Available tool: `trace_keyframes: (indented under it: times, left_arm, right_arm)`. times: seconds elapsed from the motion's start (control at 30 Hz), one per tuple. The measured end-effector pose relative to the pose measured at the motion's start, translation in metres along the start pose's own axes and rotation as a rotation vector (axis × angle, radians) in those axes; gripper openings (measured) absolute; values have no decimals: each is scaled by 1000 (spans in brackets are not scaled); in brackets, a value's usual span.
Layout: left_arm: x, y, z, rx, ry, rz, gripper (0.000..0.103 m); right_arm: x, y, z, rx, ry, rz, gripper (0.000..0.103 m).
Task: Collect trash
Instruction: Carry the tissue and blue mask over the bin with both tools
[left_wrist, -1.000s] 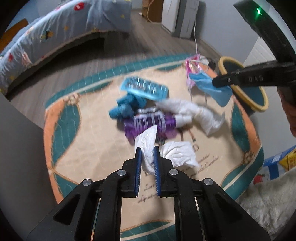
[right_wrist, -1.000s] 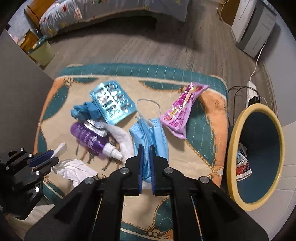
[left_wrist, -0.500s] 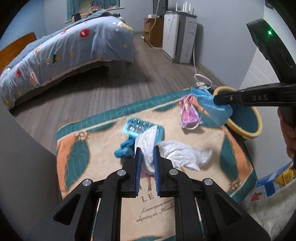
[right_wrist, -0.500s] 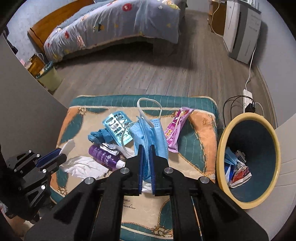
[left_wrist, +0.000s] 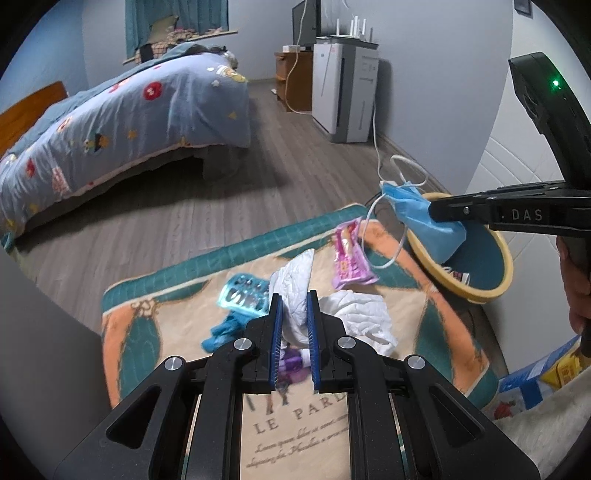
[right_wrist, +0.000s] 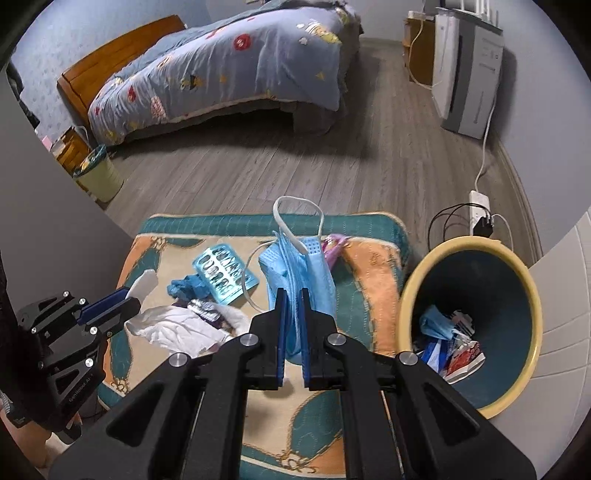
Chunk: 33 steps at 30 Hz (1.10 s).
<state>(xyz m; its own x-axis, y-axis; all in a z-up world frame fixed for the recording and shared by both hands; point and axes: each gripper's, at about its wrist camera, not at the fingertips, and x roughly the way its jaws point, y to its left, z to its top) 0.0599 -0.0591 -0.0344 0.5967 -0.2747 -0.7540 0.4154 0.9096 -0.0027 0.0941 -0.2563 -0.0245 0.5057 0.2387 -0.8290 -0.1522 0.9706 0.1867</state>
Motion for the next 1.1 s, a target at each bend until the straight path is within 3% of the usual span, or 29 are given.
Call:
trace_keyframes:
  times: [1.1]
  left_arm:
    - [62, -117, 50, 147, -1, -91, 14]
  right_arm:
    - [-16, -142, -11, 189, -52, -73, 6]
